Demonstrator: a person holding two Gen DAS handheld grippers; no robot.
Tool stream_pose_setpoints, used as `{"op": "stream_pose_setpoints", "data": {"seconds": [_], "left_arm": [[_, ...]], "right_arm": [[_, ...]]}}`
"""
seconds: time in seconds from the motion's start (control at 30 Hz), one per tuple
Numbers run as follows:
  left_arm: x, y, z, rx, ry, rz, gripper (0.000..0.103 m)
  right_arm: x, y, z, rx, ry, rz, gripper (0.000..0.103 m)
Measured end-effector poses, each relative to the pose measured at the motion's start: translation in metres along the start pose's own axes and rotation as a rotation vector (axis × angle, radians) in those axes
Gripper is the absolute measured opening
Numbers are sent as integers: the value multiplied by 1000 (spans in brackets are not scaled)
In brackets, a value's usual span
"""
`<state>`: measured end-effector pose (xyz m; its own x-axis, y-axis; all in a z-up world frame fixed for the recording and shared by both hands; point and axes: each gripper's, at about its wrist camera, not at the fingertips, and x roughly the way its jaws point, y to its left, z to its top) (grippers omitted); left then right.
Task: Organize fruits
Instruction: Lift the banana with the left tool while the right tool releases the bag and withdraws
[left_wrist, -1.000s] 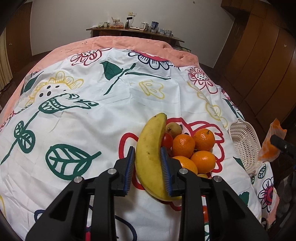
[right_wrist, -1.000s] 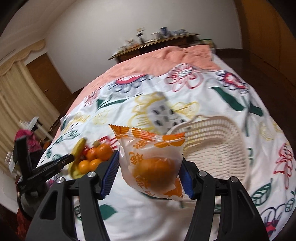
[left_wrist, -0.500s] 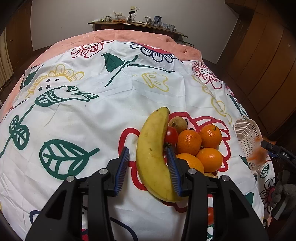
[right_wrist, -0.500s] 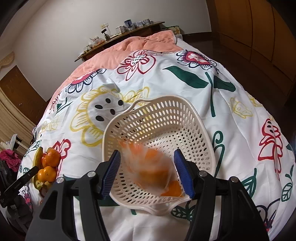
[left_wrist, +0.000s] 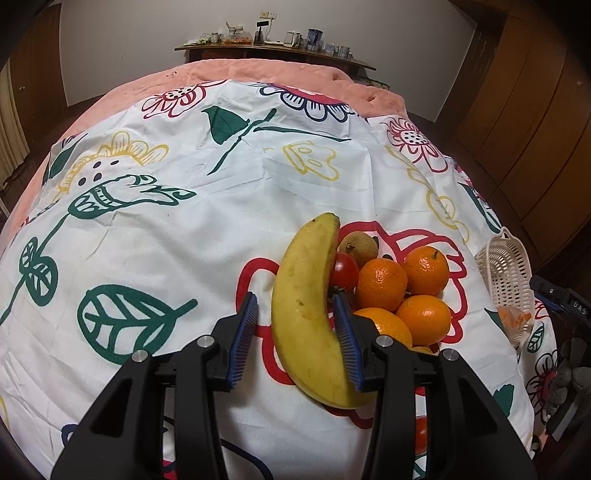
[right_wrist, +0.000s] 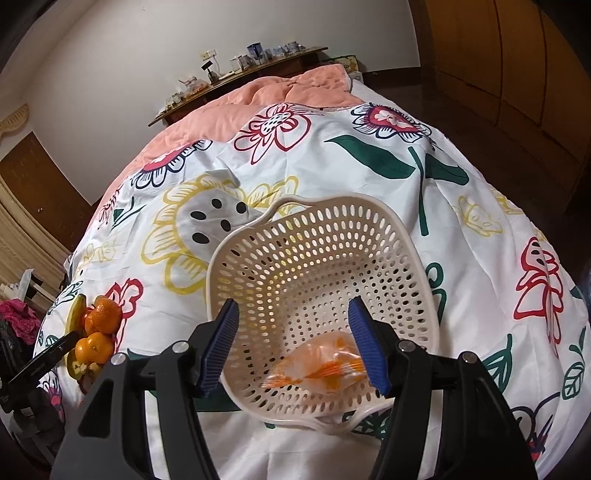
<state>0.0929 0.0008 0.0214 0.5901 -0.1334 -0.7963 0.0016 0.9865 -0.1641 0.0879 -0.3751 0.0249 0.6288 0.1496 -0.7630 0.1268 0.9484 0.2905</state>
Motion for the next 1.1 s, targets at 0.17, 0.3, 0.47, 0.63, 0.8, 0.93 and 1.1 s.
{"op": "stream_pose_setpoints", "data": {"seconds": [0.17, 0.3, 0.47, 0.63, 0.8, 0.93, 1.1], "left_arm": [[2, -2, 1, 17, 1, 12, 44], [1, -4, 0, 28, -2, 5, 37], [-2, -3, -1, 20, -10, -9, 34], [-8, 0, -1, -1, -25, -13, 32], [-15, 0, 0, -3, -39, -19, 32], [-19, 0, 0, -2, -44, -22, 32], [-14, 1, 0, -3, -35, -2, 32]], "right_arm": [[-3, 4, -2, -5, -4, 14, 66], [-4, 7, -3, -7, -4, 25, 66], [-5, 9, -5, -7, -6, 28, 66], [-5, 9, -6, -4, -8, 29, 67], [-8, 12, -7, -9, -13, 38, 67], [-10, 14, -8, -14, -18, 44, 67], [-12, 16, -8, -12, -23, 48, 67]]}}
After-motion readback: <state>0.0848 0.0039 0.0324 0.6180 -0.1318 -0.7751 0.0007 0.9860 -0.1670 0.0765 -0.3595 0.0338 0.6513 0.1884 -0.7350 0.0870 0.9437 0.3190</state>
